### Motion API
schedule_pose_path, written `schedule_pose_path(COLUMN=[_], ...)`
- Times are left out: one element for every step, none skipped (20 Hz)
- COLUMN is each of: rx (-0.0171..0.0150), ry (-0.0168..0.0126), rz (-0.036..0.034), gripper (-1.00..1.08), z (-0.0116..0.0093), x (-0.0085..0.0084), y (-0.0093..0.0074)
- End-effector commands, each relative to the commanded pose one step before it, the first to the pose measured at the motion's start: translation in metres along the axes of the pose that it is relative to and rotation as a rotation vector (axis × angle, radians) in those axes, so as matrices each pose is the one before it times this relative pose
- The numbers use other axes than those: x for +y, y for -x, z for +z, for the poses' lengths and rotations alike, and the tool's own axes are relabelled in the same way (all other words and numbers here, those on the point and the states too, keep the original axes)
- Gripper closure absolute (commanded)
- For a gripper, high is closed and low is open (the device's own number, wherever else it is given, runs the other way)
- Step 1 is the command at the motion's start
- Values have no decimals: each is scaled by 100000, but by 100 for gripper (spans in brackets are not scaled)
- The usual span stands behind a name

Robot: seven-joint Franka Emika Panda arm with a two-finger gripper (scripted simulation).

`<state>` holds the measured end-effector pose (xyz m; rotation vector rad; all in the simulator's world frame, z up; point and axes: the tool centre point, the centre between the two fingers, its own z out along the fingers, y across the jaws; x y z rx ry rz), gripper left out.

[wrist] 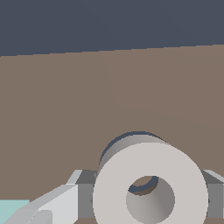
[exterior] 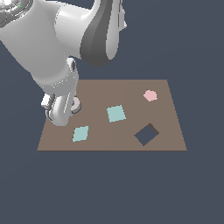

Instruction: Insert a designated object into the corresponding slot on a board.

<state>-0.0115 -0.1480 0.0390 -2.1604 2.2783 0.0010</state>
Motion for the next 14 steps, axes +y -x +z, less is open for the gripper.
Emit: schedule_pose_path(rx=[39,19,9,0,0,0,0,0,0,0,0,0,0,0], ry=[77,19,10,0,0,0,0,0,0,0,0,0,0,0], rz=[187,94,47,0,0,0,0,0,0,0,0,0,0,0], gripper=[108,108,108,108,-92,-92,-92,-92,-92,-92,-92,-92,-92,-92], z=[465,202,120,39,0,0,0,0,0,0,0,0,0,0], x=[22,6,3,-1,0,0,0,0,0,0,0,0,0,0], y=[-4,-8,1,10,0,0,0,0,0,0,0,0,0,0])
